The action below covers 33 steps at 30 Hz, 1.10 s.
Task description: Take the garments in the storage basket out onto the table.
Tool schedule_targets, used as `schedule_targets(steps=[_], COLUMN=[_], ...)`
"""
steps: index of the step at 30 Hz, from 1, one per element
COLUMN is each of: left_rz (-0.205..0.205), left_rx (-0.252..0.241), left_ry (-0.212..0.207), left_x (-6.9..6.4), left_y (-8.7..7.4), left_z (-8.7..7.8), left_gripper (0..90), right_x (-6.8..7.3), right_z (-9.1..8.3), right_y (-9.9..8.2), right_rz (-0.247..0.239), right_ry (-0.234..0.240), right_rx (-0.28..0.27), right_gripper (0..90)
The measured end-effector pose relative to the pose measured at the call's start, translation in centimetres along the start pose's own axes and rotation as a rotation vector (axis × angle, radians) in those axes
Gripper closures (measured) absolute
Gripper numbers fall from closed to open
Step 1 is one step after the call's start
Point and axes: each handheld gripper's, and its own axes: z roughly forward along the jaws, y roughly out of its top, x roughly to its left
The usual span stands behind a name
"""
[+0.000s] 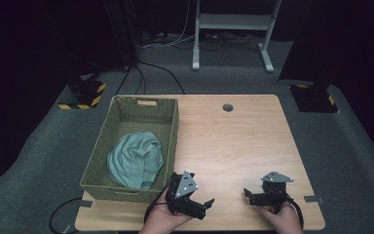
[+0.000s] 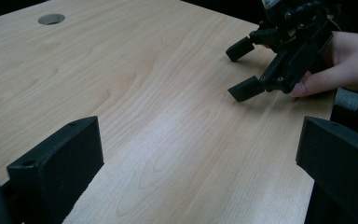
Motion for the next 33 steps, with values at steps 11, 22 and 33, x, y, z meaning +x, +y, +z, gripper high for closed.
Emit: schedule_targets(steps=[11,22,33], left_rz=[-0.013,-0.042,-0.058], left_rx=[-0.04,-0.075,-0.116], left_ry=[0.039,0.089,0.13], left_x=[0.9,2.4,3.4], left_y=[0.4,0.7,0.8], left_z=[-1.8,-3.8,-5.5], left_gripper=[0.7,0.8,0.7], right_x=[0.0,0.0,-0.1], right_z=[0.0,0.0,0.0], right_y=[0.0,0.0,0.0], right_rz=[-0.002,-0.002,-0.001], right_ry=[0.01,0.01,0.014], right_rx=[-0.003,-0.002,-0.005], right_gripper=[0.0,0.0,0.0])
